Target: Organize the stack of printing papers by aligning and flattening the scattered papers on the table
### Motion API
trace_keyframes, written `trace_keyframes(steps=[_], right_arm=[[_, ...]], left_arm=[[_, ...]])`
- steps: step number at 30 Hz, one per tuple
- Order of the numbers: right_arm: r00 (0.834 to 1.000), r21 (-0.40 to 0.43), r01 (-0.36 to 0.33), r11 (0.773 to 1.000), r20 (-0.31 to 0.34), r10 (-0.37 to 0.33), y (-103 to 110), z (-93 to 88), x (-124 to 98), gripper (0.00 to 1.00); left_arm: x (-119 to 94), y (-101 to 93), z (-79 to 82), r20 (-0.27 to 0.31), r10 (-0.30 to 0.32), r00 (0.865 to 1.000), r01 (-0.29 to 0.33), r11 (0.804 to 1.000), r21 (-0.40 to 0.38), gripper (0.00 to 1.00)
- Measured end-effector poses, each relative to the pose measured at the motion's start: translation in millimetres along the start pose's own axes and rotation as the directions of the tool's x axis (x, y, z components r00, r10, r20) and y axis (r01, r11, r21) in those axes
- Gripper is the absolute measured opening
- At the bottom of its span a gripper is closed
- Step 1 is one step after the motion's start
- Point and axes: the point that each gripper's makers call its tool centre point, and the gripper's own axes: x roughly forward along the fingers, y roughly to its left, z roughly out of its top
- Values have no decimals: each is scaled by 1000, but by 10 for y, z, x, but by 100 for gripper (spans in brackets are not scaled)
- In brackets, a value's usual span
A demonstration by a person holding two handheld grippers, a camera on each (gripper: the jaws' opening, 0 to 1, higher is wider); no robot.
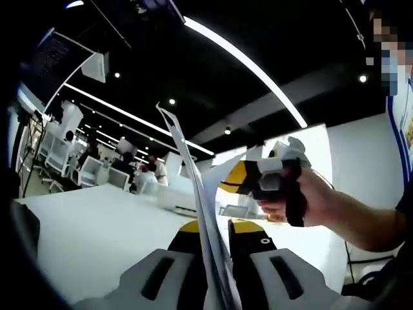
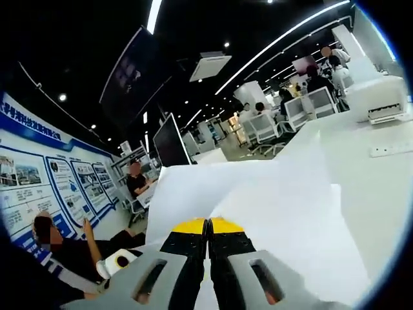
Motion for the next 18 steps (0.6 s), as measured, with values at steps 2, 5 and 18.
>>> trace_keyframes(steps=[2, 5, 18], right_arm=[[1000, 10, -10, 1000, 2, 10, 21, 0, 10, 0], [1000, 18, -24, 1000, 3, 24, 67, -12, 15, 0], [997, 33, -79, 996, 10, 79, 277, -22, 40, 0]], left_arm=[[0, 0, -1, 0, 0, 1000, 0, 1000, 1, 12], [-1, -1, 1, 0, 0, 1000, 0, 1000, 2, 12], [-20, 19, 22, 8, 10, 1000, -10, 1000, 3, 9]])
